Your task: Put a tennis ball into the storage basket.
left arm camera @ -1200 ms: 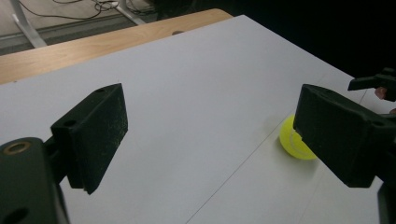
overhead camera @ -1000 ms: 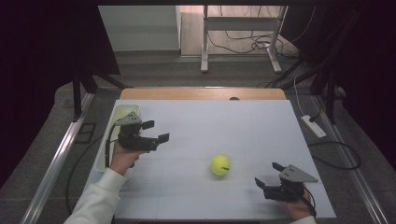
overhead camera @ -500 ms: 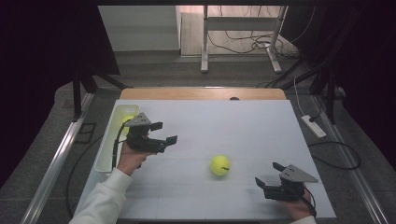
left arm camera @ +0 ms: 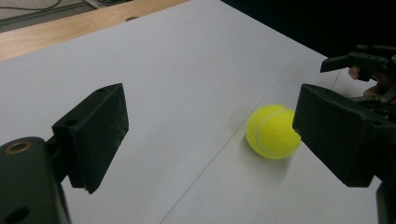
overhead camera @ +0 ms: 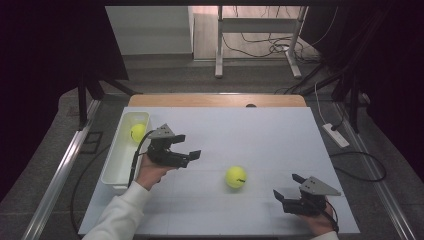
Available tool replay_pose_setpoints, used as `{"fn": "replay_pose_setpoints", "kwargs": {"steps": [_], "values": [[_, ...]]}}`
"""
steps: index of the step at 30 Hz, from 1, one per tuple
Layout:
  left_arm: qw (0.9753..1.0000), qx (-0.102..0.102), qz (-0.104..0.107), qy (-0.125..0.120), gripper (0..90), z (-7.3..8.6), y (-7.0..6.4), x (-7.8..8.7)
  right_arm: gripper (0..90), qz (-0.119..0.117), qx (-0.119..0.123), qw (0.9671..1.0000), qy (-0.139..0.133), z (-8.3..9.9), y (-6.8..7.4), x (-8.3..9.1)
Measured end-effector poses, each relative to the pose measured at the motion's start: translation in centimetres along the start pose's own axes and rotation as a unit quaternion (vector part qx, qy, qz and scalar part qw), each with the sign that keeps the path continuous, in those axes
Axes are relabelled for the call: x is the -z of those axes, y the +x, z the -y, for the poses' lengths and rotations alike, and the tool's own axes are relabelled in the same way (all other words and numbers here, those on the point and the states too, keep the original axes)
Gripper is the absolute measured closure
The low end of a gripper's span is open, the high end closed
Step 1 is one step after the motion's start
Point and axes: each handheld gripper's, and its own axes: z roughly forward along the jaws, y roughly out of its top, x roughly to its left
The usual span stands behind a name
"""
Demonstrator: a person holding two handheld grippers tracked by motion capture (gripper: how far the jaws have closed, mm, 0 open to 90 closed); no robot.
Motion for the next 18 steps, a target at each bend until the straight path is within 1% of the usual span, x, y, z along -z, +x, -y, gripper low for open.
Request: {"fn": "replay_pose_setpoints", "kwargs": {"steps": [5, 8, 11, 17, 18], "values": [[0.9999, -0.010, 0.000, 0.014, 11.2, 0.1, -0.3, -0.6, 11.2, 0.000, -0.001, 1.0000, 0.000, 0.0, 0.0, 0.0], [0.9999, -0.008, 0.003, 0.014, 11.2, 0.1, -0.4, -0.9, 11.2, -0.001, -0.001, 1.0000, 0.000, 0.0, 0.0, 0.0], [0.9997, -0.011, 0.006, 0.020, 11.2, 0.1, -0.6, -1.2, 11.2, 0.000, -0.001, 1.0000, 0.000, 0.0, 0.0, 0.0], [0.9996, -0.010, 0.017, 0.021, 11.1, 0.1, -1.0, -1.9, 11.2, 0.000, -0.001, 1.0000, 0.001, 0.0, 0.0, 0.0], [0.9995, -0.010, 0.023, 0.022, 11.1, 0.0, -1.1, -2.2, 11.3, 0.000, -0.001, 1.0000, 0.001, 0.0, 0.0, 0.0]]}}
